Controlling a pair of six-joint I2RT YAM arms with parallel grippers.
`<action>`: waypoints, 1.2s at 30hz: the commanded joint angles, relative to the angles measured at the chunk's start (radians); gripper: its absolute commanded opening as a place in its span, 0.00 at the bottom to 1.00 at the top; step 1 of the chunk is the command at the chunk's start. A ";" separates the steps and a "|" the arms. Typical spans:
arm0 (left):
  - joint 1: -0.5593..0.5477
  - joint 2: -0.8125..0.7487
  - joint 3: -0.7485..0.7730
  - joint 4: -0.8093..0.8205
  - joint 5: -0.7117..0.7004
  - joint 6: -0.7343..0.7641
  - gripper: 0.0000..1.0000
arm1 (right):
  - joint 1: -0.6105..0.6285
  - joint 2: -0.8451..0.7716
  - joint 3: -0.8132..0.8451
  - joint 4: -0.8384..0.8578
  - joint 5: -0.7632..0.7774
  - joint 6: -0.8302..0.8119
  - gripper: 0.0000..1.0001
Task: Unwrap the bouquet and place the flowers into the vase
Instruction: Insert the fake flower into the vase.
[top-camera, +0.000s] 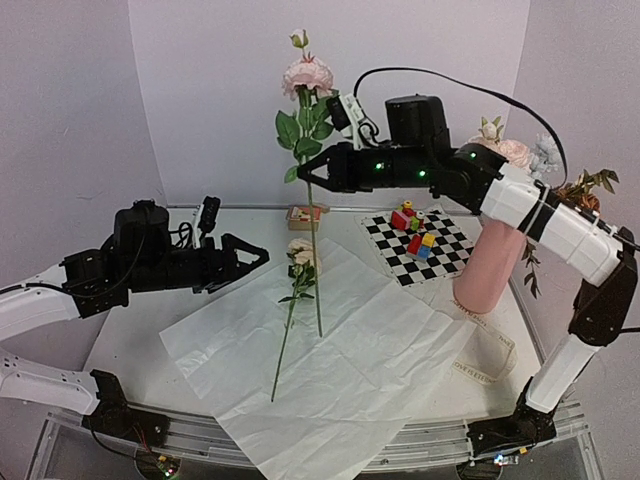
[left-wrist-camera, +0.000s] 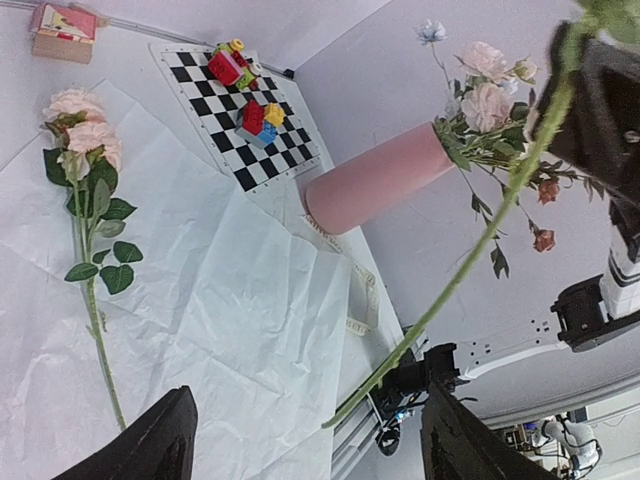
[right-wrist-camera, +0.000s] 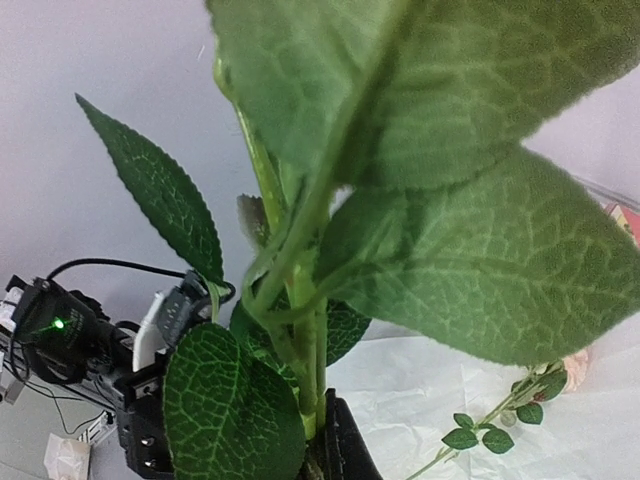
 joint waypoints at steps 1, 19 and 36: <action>-0.003 -0.007 -0.008 -0.017 -0.039 -0.004 0.78 | 0.001 -0.118 0.093 0.010 0.074 -0.095 0.00; -0.004 0.060 0.031 -0.054 -0.031 0.052 0.77 | 0.000 -0.371 0.281 -0.017 0.653 -0.507 0.00; -0.004 0.112 0.037 -0.053 -0.028 0.036 0.77 | 0.000 -0.352 0.397 0.330 0.762 -0.792 0.00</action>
